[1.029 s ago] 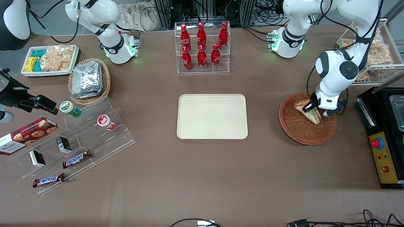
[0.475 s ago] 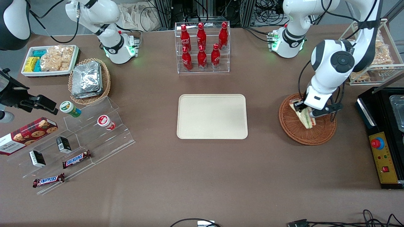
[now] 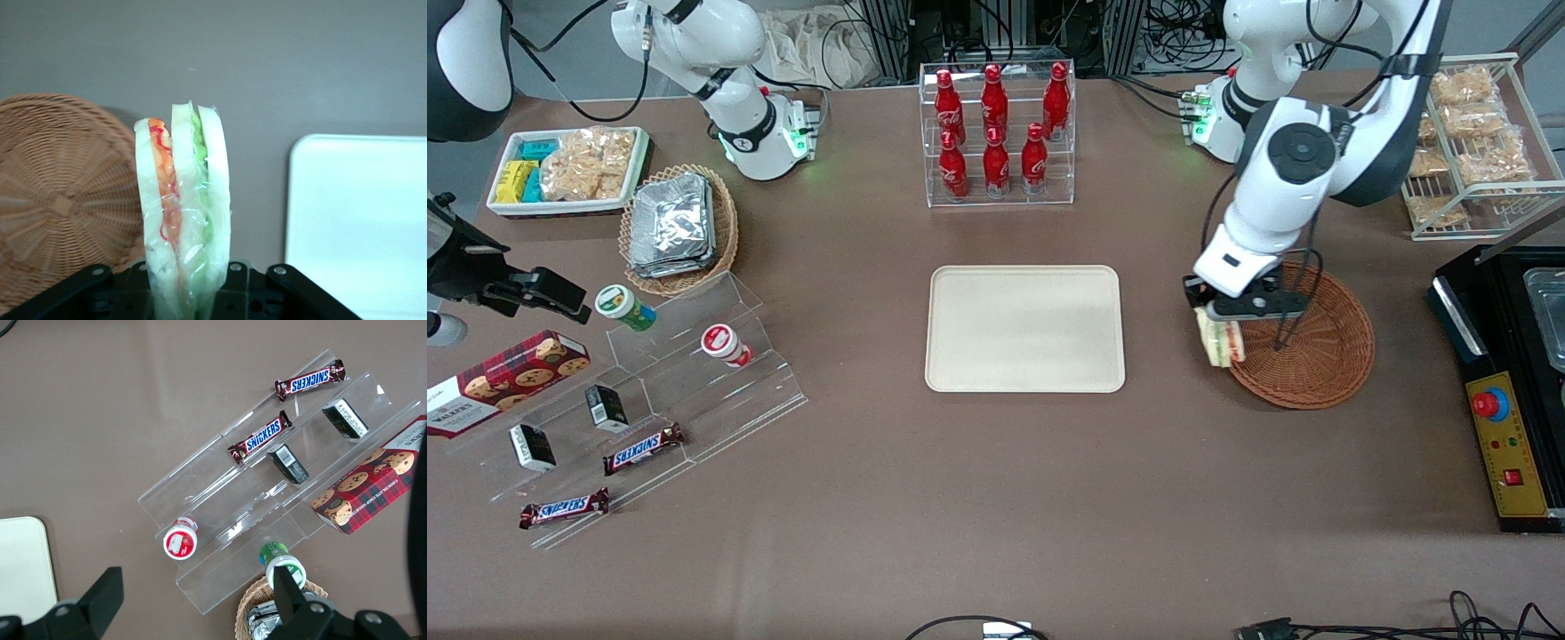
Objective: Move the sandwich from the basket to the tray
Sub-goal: 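Lift the sandwich and carry it toward the cream tray, then lower the sandwich onto the tray and open the left gripper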
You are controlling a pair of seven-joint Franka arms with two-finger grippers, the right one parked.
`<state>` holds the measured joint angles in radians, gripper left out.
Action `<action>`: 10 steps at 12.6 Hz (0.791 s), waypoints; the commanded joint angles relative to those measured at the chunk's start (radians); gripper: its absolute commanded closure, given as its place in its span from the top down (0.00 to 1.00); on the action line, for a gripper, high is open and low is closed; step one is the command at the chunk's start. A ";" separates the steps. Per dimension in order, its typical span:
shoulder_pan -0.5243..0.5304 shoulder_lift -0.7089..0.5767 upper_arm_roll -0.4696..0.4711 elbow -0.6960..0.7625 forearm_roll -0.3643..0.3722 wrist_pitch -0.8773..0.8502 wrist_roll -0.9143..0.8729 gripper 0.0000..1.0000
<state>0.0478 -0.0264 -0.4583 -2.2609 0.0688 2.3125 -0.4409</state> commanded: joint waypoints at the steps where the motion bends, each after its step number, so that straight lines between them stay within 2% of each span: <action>1: -0.005 0.058 -0.051 0.075 0.009 -0.027 -0.022 0.18; 4: -0.037 0.126 -0.105 0.130 0.022 -0.022 -0.090 0.18; 10: -0.167 0.362 -0.105 0.231 0.253 -0.007 -0.310 0.17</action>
<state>-0.0781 0.2328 -0.5651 -2.1097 0.2480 2.3154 -0.6700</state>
